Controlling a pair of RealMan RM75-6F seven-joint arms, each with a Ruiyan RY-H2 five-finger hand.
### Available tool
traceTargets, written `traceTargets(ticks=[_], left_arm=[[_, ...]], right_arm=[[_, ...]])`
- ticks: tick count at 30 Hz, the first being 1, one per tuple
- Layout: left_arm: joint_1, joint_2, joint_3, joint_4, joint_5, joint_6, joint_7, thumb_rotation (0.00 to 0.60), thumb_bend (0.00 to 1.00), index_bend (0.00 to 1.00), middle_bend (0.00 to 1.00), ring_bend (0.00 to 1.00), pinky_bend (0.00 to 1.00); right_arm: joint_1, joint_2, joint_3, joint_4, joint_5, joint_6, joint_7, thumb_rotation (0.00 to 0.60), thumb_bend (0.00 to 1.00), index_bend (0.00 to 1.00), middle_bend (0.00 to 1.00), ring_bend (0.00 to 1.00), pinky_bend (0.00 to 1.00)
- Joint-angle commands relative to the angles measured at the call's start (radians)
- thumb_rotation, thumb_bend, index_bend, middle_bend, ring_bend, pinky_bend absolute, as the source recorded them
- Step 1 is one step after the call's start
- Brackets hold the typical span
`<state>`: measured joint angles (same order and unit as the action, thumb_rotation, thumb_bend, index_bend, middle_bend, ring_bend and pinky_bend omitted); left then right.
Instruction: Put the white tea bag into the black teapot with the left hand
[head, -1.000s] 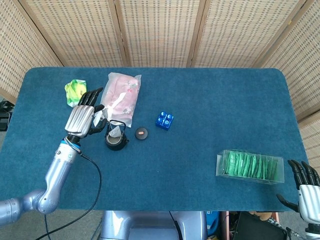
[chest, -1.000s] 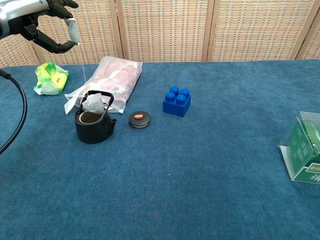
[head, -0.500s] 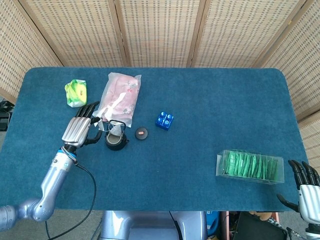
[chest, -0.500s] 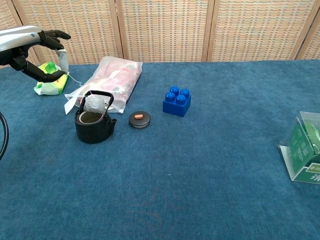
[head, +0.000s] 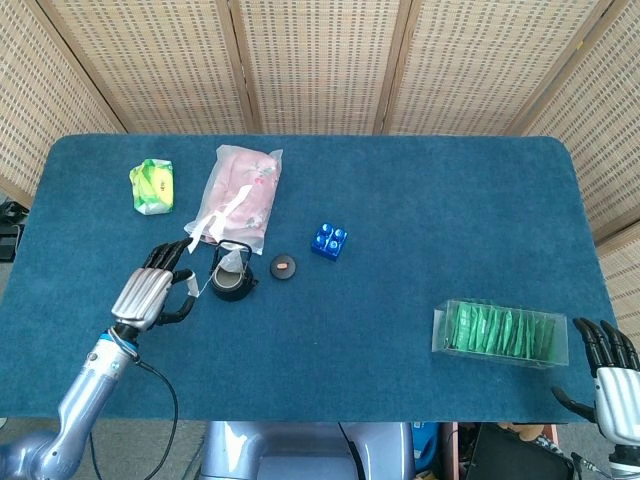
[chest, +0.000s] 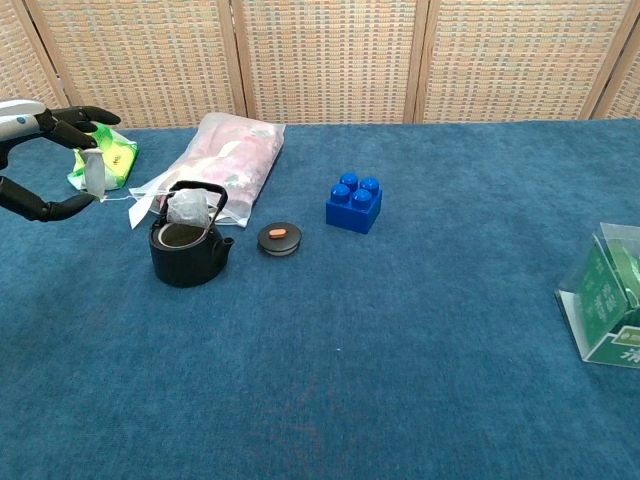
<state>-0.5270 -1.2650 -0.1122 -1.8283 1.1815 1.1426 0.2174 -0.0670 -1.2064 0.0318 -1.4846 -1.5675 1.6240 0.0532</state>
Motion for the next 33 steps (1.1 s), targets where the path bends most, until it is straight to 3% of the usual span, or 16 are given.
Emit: traceTargets(ticks=[1, 4, 16, 17, 20, 23, 33], left_arm=[[0.017, 0.006, 0.02, -0.01, 0.02, 0.01, -0.007, 0.6, 0.46, 0.61, 0.03, 0.0, 0.0], [0.052, 0.016, 0.057, -0.017, 0.038, 0.029, -0.015, 0.6, 0.46, 0.61, 0.03, 0.0, 0.0], [0.1, 0.0, 0.089, 0.029, 0.019, 0.021, -0.038, 0.6, 0.46, 0.6, 0.02, 0.0, 0.0], [0.1, 0.002, 0.092, 0.031, 0.02, 0.017, -0.03, 0.6, 0.46, 0.57, 0.02, 0.0, 0.0], [0.097, 0.007, 0.095, 0.026, 0.016, 0.005, -0.008, 0.6, 0.44, 0.37, 0.0, 0.0, 0.0], [0.096, 0.006, 0.091, 0.023, 0.016, 0.005, 0.003, 0.6, 0.38, 0.22, 0.0, 0.0, 0.0], [0.1, 0.005, 0.086, 0.024, 0.029, 0.032, 0.067, 0.6, 0.36, 0.2, 0.0, 0.0, 0.0]], right_arm=[[0.002, -0.001, 0.0, 0.0, -0.001, -0.001, 0.0, 0.6, 0.01, 0.12, 0.2, 0.08, 0.16], [0.004, -0.002, 0.0, 0.002, 0.001, -0.007, 0.001, 0.6, 0.01, 0.12, 0.2, 0.08, 0.16], [0.01, 0.0, 0.001, 0.003, -0.003, -0.009, 0.003, 0.6, 0.01, 0.12, 0.2, 0.08, 0.16], [0.01, -0.001, 0.001, 0.003, -0.003, -0.01, 0.002, 0.6, 0.01, 0.12, 0.2, 0.08, 0.16], [0.009, -0.001, 0.0, 0.002, -0.003, -0.008, 0.0, 0.6, 0.01, 0.12, 0.2, 0.08, 0.16], [0.007, -0.001, 0.0, 0.001, -0.001, -0.006, -0.001, 0.6, 0.01, 0.12, 0.2, 0.08, 0.16], [0.004, 0.001, -0.001, 0.003, 0.0, -0.002, 0.001, 0.6, 0.01, 0.12, 0.2, 0.08, 0.16]])
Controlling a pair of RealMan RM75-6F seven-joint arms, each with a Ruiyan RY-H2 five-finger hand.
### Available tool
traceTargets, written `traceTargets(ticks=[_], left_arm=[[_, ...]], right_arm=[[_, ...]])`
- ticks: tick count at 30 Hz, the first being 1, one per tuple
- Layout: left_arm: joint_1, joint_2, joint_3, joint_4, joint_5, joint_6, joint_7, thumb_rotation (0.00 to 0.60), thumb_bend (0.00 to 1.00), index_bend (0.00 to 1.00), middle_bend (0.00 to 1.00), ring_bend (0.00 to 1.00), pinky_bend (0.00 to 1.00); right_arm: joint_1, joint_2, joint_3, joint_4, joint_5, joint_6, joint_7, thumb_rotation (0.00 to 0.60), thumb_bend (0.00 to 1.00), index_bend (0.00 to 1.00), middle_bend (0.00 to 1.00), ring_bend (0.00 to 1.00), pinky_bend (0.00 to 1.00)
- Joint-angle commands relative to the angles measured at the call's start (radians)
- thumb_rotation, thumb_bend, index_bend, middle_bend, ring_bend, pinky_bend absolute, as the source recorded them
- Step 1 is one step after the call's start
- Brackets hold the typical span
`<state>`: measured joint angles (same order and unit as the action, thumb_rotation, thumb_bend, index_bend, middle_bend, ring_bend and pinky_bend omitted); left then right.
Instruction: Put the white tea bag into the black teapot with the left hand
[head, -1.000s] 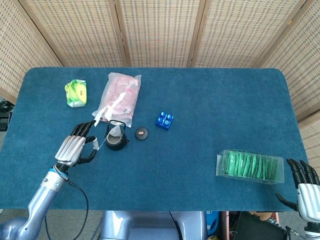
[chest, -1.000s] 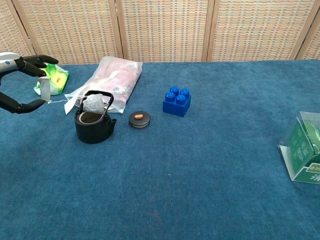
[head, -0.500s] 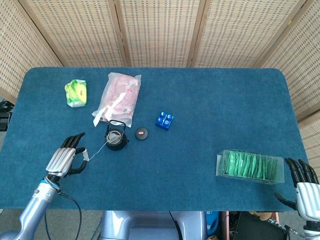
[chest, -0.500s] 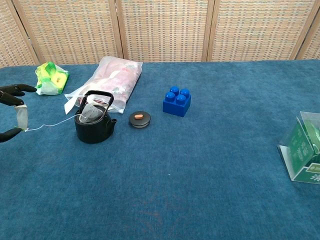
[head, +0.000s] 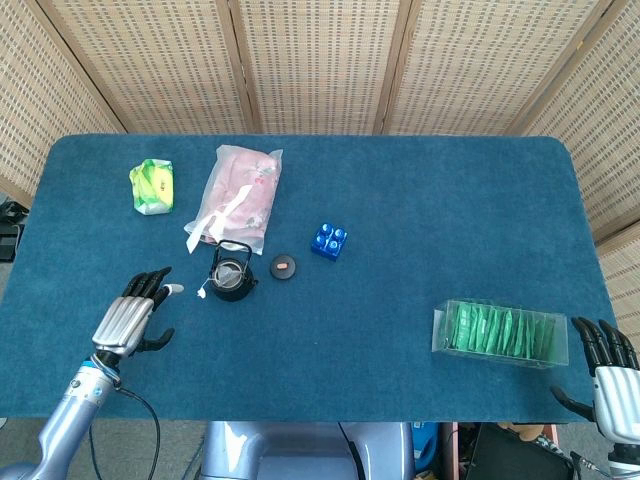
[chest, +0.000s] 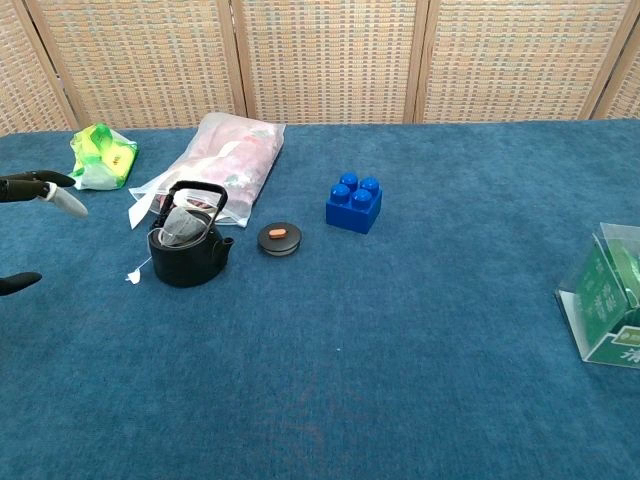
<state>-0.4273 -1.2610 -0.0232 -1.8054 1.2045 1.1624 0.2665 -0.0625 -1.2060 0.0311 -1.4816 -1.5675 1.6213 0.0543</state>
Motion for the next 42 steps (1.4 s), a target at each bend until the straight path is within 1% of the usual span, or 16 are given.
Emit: traceTargets(ticks=[1, 2, 3, 4, 5, 7, 9, 11, 13, 15, 19, 25, 33, 42], left_arm=[[0.001, 0.002, -0.006, 0.001, 0.011, 0.02, 0.031, 0.6, 0.36, 0.2, 0.0, 0.0, 0.0], [0.001, 0.003, -0.008, 0.002, 0.014, 0.028, 0.041, 0.6, 0.37, 0.2, 0.02, 0.0, 0.0], [0.002, 0.004, -0.011, 0.002, 0.018, 0.038, 0.057, 0.6, 0.37, 0.2, 0.06, 0.02, 0.02], [0.001, 0.006, -0.015, 0.004, 0.023, 0.049, 0.074, 0.6, 0.37, 0.2, 0.14, 0.09, 0.09], [0.001, 0.007, -0.018, 0.005, 0.028, 0.063, 0.101, 0.6, 0.38, 0.2, 0.2, 0.16, 0.17], [-0.021, 0.027, -0.027, 0.009, 0.036, 0.063, 0.19, 0.6, 0.38, 0.2, 0.38, 0.42, 0.42], [-0.048, 0.052, -0.038, -0.017, 0.001, 0.027, 0.252, 0.6, 0.39, 0.2, 0.51, 0.55, 0.53], [-0.065, 0.065, -0.043, -0.033, -0.025, 0.005, 0.292, 0.6, 0.44, 0.2, 0.61, 0.64, 0.61], [-0.089, 0.077, -0.047, -0.046, -0.058, -0.026, 0.341, 0.6, 0.49, 0.2, 0.67, 0.69, 0.63], [-0.119, 0.087, -0.05, -0.062, -0.107, -0.062, 0.403, 0.6, 0.52, 0.2, 0.7, 0.71, 0.64], [-0.167, 0.088, -0.057, -0.086, -0.197, -0.101, 0.488, 0.6, 0.57, 0.2, 0.75, 0.75, 0.65], [-0.23, 0.068, -0.062, -0.093, -0.303, -0.136, 0.556, 0.6, 0.57, 0.2, 0.77, 0.76, 0.65], [-0.295, 0.019, -0.057, -0.063, -0.405, -0.154, 0.593, 0.6, 0.57, 0.2, 0.77, 0.76, 0.65], [-0.35, -0.029, -0.045, -0.023, -0.484, -0.168, 0.616, 0.6, 0.57, 0.2, 0.78, 0.76, 0.65]], right_arm=[[0.0, 0.0, 0.0, 0.001, 0.001, 0.0, 0.001, 0.6, 0.01, 0.12, 0.2, 0.08, 0.16], [0.0, 0.0, 0.0, 0.001, 0.001, 0.001, 0.002, 0.6, 0.01, 0.12, 0.2, 0.08, 0.16], [-0.001, 0.0, 0.0, 0.002, 0.001, 0.0, 0.003, 0.6, 0.01, 0.12, 0.2, 0.08, 0.16], [-0.001, -0.001, 0.0, 0.003, 0.001, 0.0, 0.003, 0.6, 0.01, 0.12, 0.2, 0.08, 0.16], [0.0, -0.001, 0.0, 0.003, 0.001, 0.0, 0.005, 0.6, 0.01, 0.12, 0.2, 0.08, 0.16], [0.0, -0.002, 0.0, 0.006, -0.001, 0.001, 0.007, 0.6, 0.01, 0.12, 0.2, 0.08, 0.16], [-0.001, -0.004, -0.001, 0.008, -0.002, 0.003, 0.01, 0.6, 0.01, 0.12, 0.2, 0.08, 0.16], [-0.001, -0.005, -0.002, 0.009, -0.003, 0.002, 0.011, 0.6, 0.01, 0.12, 0.2, 0.08, 0.16], [0.0, -0.006, -0.003, 0.009, -0.005, 0.001, 0.011, 0.6, 0.01, 0.12, 0.2, 0.08, 0.16], [0.001, -0.007, -0.003, 0.008, -0.01, 0.002, 0.01, 0.6, 0.01, 0.12, 0.2, 0.08, 0.16], [0.002, -0.006, -0.004, 0.004, -0.015, 0.005, 0.004, 0.6, 0.01, 0.12, 0.2, 0.08, 0.16], [0.004, -0.003, -0.007, -0.001, -0.021, 0.005, -0.001, 0.6, 0.01, 0.12, 0.2, 0.08, 0.16], [0.006, -0.003, -0.009, -0.006, -0.031, 0.009, -0.005, 0.6, 0.01, 0.12, 0.2, 0.08, 0.16], [0.013, -0.003, -0.014, -0.009, -0.046, 0.004, -0.009, 0.6, 0.01, 0.12, 0.2, 0.08, 0.16]])
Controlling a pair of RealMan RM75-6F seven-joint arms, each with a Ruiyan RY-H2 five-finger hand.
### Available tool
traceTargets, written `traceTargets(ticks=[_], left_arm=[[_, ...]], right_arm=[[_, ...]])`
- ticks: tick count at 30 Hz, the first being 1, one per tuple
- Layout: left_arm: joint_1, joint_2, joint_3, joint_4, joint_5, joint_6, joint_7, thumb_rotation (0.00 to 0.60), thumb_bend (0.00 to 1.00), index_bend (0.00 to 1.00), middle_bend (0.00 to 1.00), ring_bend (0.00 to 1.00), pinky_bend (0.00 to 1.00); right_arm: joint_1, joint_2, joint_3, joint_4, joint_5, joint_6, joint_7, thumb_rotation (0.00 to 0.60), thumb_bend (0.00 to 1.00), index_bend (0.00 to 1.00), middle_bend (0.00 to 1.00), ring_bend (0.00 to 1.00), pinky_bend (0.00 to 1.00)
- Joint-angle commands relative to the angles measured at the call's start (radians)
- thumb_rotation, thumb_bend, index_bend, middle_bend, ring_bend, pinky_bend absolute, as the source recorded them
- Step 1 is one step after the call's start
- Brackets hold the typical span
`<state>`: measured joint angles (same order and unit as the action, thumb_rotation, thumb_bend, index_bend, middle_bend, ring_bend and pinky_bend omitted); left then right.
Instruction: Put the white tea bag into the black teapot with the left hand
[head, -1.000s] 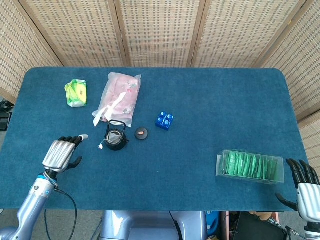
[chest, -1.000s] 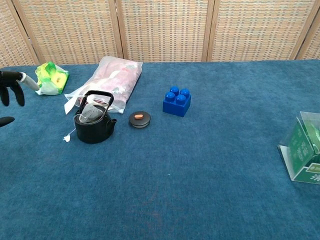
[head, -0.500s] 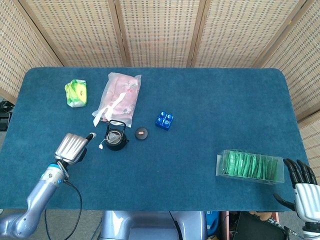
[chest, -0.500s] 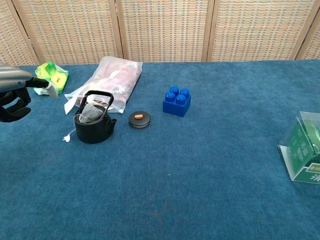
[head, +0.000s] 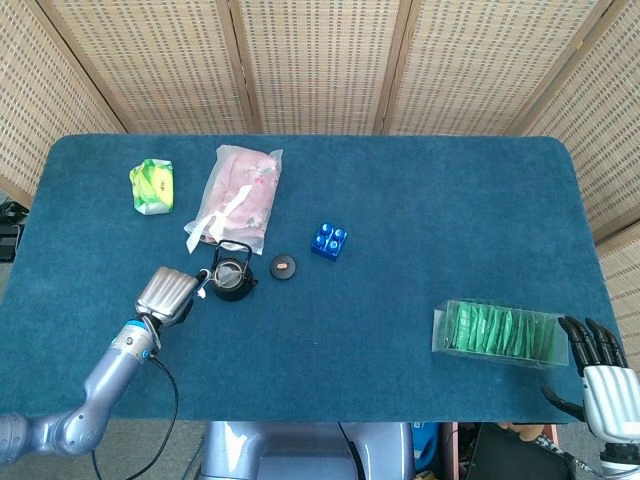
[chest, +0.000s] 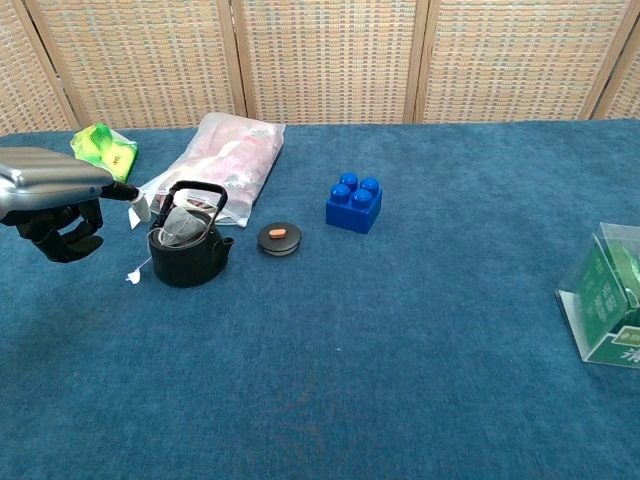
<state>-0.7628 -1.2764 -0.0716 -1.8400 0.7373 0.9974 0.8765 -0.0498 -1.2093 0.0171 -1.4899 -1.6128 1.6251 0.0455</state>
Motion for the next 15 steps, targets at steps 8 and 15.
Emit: traceTargets(ticks=[8, 15], left_arm=[[-0.063, -0.055, 0.01, 0.055, -0.063, -0.01, 0.008, 0.6, 0.57, 0.2, 0.78, 0.76, 0.65], [-0.095, -0.084, 0.023, 0.077, -0.091, -0.016, 0.012, 0.6, 0.57, 0.2, 0.78, 0.76, 0.65]], right_arm=[[0.003, 0.0, -0.005, -0.003, -0.008, -0.002, -0.002, 0.6, 0.01, 0.12, 0.2, 0.08, 0.16], [0.005, 0.0, -0.008, -0.005, -0.013, -0.003, -0.003, 0.6, 0.01, 0.12, 0.2, 0.08, 0.16]])
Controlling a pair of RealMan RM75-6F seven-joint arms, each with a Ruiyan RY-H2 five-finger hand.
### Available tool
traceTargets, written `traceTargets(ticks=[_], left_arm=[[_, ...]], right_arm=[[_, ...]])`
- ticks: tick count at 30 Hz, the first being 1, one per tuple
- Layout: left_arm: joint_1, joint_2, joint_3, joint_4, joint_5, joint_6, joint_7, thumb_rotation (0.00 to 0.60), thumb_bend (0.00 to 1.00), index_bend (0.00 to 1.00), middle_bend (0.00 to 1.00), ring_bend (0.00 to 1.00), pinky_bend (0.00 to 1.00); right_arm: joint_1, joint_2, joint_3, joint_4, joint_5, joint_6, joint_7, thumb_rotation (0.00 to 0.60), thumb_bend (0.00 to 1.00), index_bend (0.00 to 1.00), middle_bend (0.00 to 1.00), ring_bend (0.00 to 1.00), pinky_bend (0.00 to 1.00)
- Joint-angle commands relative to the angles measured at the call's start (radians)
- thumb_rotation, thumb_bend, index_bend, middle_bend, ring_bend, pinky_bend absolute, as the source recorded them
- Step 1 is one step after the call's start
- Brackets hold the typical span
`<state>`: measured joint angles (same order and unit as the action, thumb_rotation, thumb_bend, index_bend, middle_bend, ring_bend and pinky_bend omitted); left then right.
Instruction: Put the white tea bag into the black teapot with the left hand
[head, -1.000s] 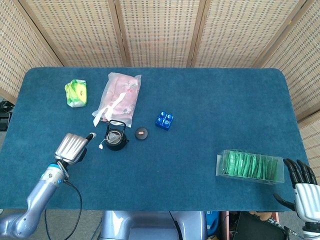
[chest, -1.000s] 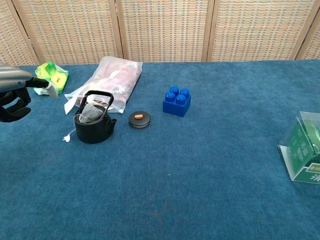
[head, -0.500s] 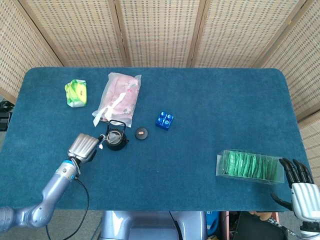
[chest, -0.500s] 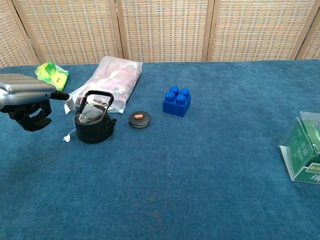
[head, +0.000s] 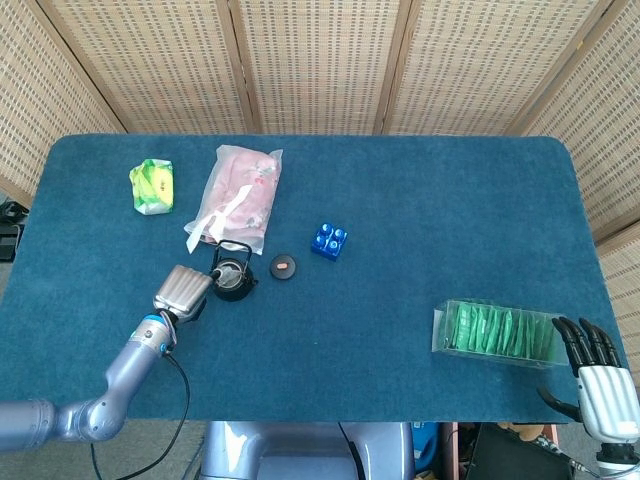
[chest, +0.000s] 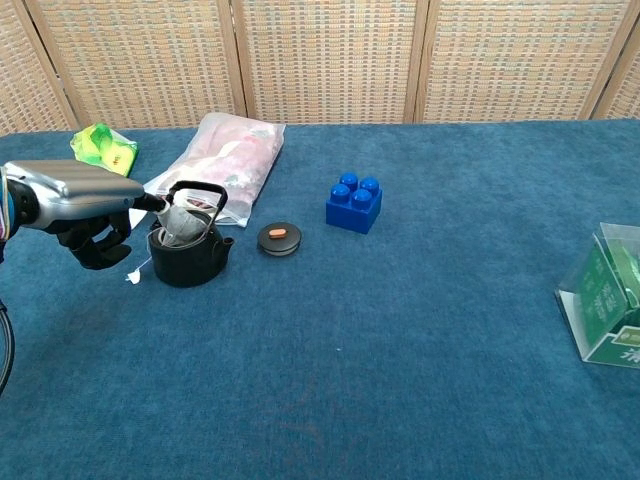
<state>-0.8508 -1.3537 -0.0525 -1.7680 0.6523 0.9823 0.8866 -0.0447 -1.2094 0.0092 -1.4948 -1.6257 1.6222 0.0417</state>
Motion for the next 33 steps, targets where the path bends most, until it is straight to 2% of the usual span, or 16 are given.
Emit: traceTargets(ticks=[1, 13, 21, 33], left_arm=[[-0.011, -0.011, 0.005, 0.008, -0.011, -0.001, 0.002, 0.6, 0.57, 0.2, 0.78, 0.76, 0.65], [-0.072, -0.046, 0.029, 0.022, -0.101, -0.009, 0.033, 0.6, 0.57, 0.2, 0.78, 0.76, 0.65], [-0.037, 0.021, 0.021, -0.07, 0.018, 0.07, -0.055, 0.6, 0.57, 0.2, 0.78, 0.76, 0.65], [-0.041, 0.036, 0.024, -0.095, 0.029, 0.078, -0.07, 0.6, 0.57, 0.2, 0.78, 0.76, 0.65]], right_arm=[[0.0, -0.001, -0.001, 0.0, -0.001, 0.0, 0.001, 0.6, 0.01, 0.12, 0.2, 0.08, 0.16], [-0.003, -0.005, -0.004, 0.009, 0.007, -0.002, 0.011, 0.6, 0.01, 0.12, 0.2, 0.08, 0.16], [-0.005, -0.006, -0.004, 0.016, 0.008, 0.003, 0.019, 0.6, 0.01, 0.12, 0.2, 0.08, 0.16], [-0.007, -0.009, -0.004, 0.026, 0.011, 0.004, 0.03, 0.6, 0.01, 0.12, 0.2, 0.08, 0.16]])
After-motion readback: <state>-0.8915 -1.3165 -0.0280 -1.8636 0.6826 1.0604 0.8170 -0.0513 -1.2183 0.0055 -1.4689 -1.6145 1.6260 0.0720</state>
